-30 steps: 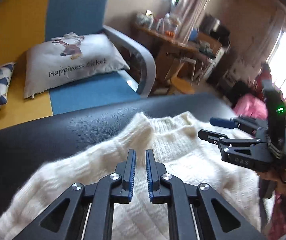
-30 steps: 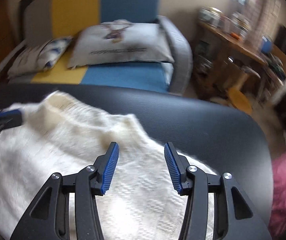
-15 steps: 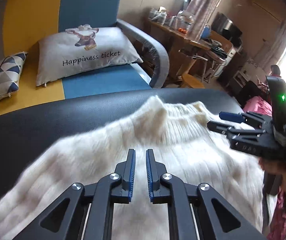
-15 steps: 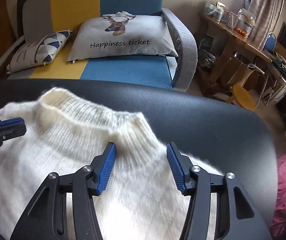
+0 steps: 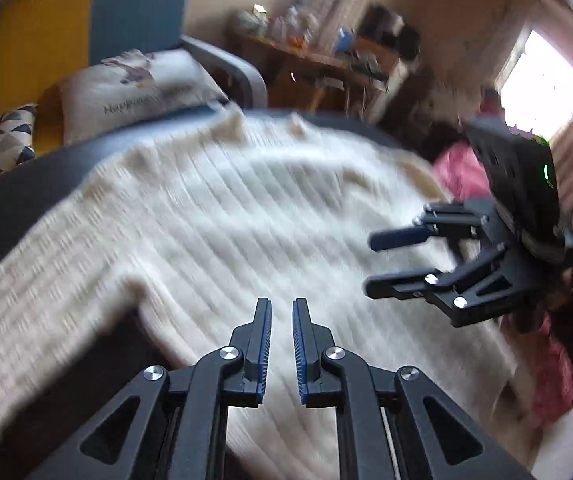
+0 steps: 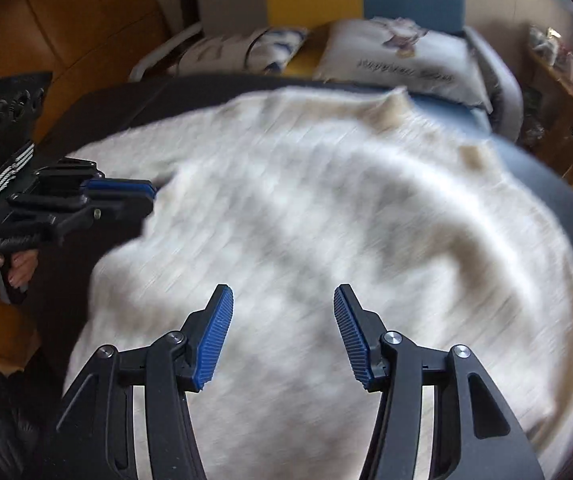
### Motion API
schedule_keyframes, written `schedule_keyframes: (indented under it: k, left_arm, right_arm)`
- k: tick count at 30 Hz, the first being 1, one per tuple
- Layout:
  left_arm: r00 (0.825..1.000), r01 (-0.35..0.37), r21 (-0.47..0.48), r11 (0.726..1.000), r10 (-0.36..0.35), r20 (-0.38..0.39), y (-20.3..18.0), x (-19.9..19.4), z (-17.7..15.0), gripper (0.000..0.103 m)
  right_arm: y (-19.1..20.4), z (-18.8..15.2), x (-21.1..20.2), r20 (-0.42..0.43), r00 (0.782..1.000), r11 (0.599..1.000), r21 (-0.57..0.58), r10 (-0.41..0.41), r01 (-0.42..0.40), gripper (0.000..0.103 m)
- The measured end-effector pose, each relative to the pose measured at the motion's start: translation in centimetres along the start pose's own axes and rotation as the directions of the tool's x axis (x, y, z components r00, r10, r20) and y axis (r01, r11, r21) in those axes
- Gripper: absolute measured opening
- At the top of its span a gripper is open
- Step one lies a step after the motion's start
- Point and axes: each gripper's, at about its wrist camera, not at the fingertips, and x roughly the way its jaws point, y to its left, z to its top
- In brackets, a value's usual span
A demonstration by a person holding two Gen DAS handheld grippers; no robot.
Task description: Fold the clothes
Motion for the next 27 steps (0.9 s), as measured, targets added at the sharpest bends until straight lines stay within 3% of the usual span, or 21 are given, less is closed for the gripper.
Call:
schedule_keyframes:
  k: [4,5,8,11,15,17,19,21,24,27]
  left_arm:
    - [0.988,-0.088,-0.001,0.996,0.087,-0.126,0.0,3.0,-2.6,0.010]
    - [0.993,-0.074,-0.020,0.997,0.072,-0.091,0.5,2.7,-2.9,0.010]
    - [0.995,-0.058,-0.074,0.996,0.052,-0.085,1.3,1.5,-3.2,0.010]
    - [0.999,-0.044,-0.108,0.993,0.041,-0.035,2.5,-1.0,-3.9,0.010]
    - [0.995,-0.095,-0.172,0.980,0.101,0.024,5.2,-4.2,-5.5,0.010]
    - [0.986,-0.150,-0.240,0.959,0.163,0.035,7.8,-5.3,-6.4,0.010]
    - [0.974,-0.203,-0.310,0.929,0.225,0.038,10.5,-6.4,-7.2,0.010]
    - [0.956,-0.248,-0.408,0.879,0.289,0.041,13.6,-7.8,-8.4,0.010]
    - [0.937,-0.248,-0.583,0.774,0.345,0.060,18.3,-10.5,-11.9,0.010]
    - [0.920,-0.238,-0.693,0.680,0.387,0.064,22.1,-14.5,-15.5,0.012]
  right_arm:
    - [1.8,-2.4,3.7,-0.092,0.995,1.000,0.009,-0.028,0.029,0.059]
    - [2.1,-2.6,3.9,-0.092,0.995,0.999,0.005,-0.039,0.040,0.061]
    - [2.9,-3.0,3.8,-0.080,0.994,0.998,-0.002,-0.070,0.070,0.061]
    - [4.1,-3.5,2.5,-0.052,0.998,0.999,0.011,-0.031,0.031,0.061]
    - [7.5,-4.4,1.0,-0.007,0.999,0.999,-0.011,0.039,-0.039,0.061]
    - [9.2,-4.8,1.3,-0.003,0.997,0.997,-0.024,0.075,-0.075,0.061]
    - [10.8,-5.3,2.2,-0.016,0.997,0.996,-0.042,0.072,-0.073,0.061]
    - [11.7,-5.8,3.7,-0.051,0.998,0.997,-0.057,0.047,-0.050,0.061]
    - [12.7,-6.3,4.9,-0.049,0.999,0.996,-0.095,-0.002,-0.003,0.062]
    - [12.3,-6.3,4.8,-0.036,0.999,0.998,-0.053,0.013,-0.015,0.062]
